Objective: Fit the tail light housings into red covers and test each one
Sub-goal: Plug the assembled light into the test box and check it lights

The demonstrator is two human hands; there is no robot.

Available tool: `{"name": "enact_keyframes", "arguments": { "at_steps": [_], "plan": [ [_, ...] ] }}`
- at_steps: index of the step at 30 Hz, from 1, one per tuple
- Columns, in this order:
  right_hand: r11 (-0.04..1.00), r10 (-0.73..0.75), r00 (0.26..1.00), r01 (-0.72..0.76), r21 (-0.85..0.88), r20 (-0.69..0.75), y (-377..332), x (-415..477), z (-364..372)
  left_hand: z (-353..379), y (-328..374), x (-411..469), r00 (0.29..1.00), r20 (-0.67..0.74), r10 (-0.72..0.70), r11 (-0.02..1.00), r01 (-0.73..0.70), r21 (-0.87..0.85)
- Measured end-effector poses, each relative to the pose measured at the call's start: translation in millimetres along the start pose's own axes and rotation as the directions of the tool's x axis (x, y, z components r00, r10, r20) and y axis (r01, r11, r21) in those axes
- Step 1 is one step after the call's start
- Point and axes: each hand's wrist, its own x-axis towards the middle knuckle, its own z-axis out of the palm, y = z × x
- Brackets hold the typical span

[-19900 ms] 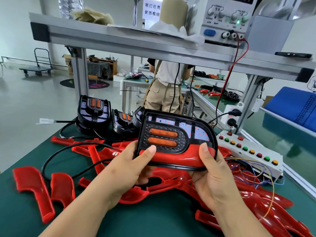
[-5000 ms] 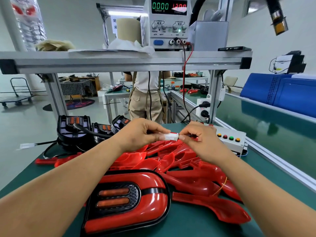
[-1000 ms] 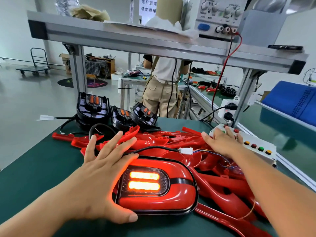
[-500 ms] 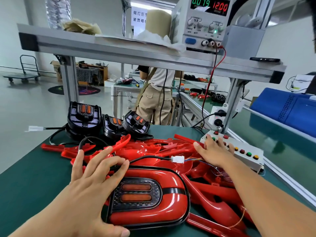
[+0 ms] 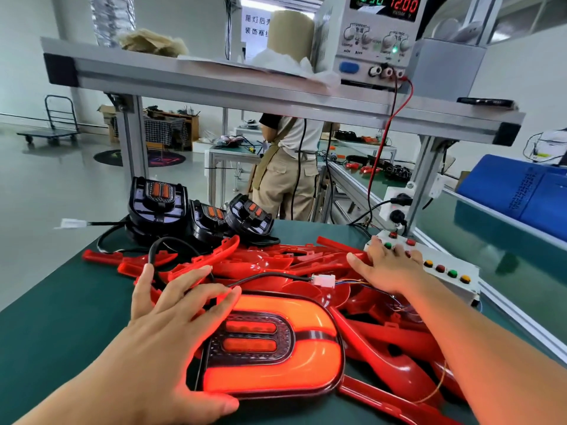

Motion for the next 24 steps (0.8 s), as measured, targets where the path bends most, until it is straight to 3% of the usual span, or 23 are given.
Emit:
{"name": "enact_keyframes", "arguments": {
  "at_steps": [6, 11, 14, 20, 24],
  "plan": [
    [1.000, 0.002, 1.000, -0.002, 0.028, -0.009, 0.0, -3.4, -3.6, 1.1, 0.6, 0.0, 1.000, -0.005, -0.002, 1.000, 0.002, -0.007],
    [0.969, 0.001, 1.000, -0.001, 0.248, -0.002, 7.2, -9.8, -11.3, 1.3, 1.2, -0.9, 1.000, -0.028, 0.002, 1.000, -0.002, -0.005],
    [0.945, 0.043, 0.996, -0.015, 0.326, -0.080, 21.0, -17.6, -12.0, 2.4, 0.8, -1.1, 1.000, -0.027, 0.004, 1.000, -0.004, -0.003],
    [0.946, 0.203, 0.971, -0.161, 0.280, -0.127, 58.0, -45.2, -0.4, 5.7, -1.0, -2.4, 0.999, -0.037, 0.007, 1.000, -0.008, -0.008],
    [0.951, 0.210, 0.971, -0.176, 0.253, -0.116, 64.2, -57.6, 6.2, 5.0, -0.3, -1.9, 0.999, -0.033, 0.002, 1.000, -0.002, -0.006]
  ]
}}
